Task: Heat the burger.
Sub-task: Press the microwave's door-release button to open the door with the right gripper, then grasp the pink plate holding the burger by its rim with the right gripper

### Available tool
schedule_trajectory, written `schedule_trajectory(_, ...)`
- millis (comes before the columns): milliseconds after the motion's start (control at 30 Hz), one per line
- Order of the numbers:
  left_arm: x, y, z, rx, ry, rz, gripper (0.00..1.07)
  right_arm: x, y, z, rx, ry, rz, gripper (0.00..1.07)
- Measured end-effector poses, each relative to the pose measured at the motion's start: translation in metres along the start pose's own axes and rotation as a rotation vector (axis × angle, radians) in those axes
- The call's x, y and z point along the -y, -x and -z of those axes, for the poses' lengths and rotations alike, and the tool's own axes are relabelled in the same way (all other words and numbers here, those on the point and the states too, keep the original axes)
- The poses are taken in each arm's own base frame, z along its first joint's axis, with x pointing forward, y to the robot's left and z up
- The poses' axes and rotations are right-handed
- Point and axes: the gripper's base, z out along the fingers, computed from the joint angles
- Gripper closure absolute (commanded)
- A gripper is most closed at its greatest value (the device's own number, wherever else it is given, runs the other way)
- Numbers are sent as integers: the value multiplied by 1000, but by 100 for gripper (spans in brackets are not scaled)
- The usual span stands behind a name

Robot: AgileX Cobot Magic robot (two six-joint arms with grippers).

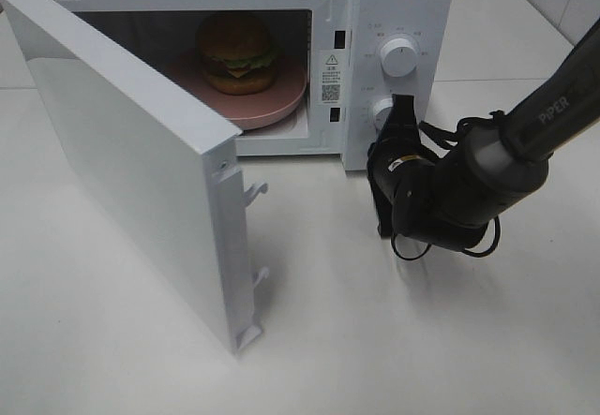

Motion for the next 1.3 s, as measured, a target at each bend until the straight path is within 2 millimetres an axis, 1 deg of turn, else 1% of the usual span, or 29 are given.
schedule_trajectory(367,0,0,0,0,0,0,9,1,1,4,-25,24,46,107)
schedule_trajectory(600,0,0,0,0,0,0,9,-5,3,10,-67,2,71,107)
schedule_trajectory(767,0,0,0,0,0,0,9,-12,6,20,-118,-48,109,107)
schedule_trajectory(800,0,0,0,0,0,0,9,-15,5,24,-143,-69,140,107)
schedule_trajectory(867,0,0,0,0,0,0,9,-17,5,26,-152,-70,158,107)
schedule_trajectory(900,0,0,0,0,0,0,9,-21,4,31,-175,-87,211,107)
schedule_trajectory(967,0,0,0,0,0,0,9,-21,4,33,-185,-102,239,107)
schedule_trajectory(1000,0,0,0,0,0,0,9,-19,4,37,-205,-149,285,107)
schedule_trajectory(1033,0,0,0,0,0,0,9,-19,4,37,-205,-149,285,107)
schedule_trajectory(1067,0,0,0,0,0,0,9,-18,3,41,-232,-202,333,107)
schedule_trajectory(1133,0,0,0,0,0,0,9,-18,3,43,-248,-226,362,107)
schedule_trajectory(1167,0,0,0,0,0,0,9,-20,2,47,-277,-252,423,107)
schedule_trajectory(1200,0,0,0,0,0,0,9,-20,2,47,-277,-252,423,107)
schedule_trajectory(1233,0,0,0,0,0,0,9,-22,2,50,-296,-259,464,107)
schedule_trajectory(1267,0,0,0,0,0,0,9,-27,1,54,-329,-264,543,107)
schedule_trajectory(1300,0,0,0,0,0,0,9,-27,1,54,-329,-264,543,107)
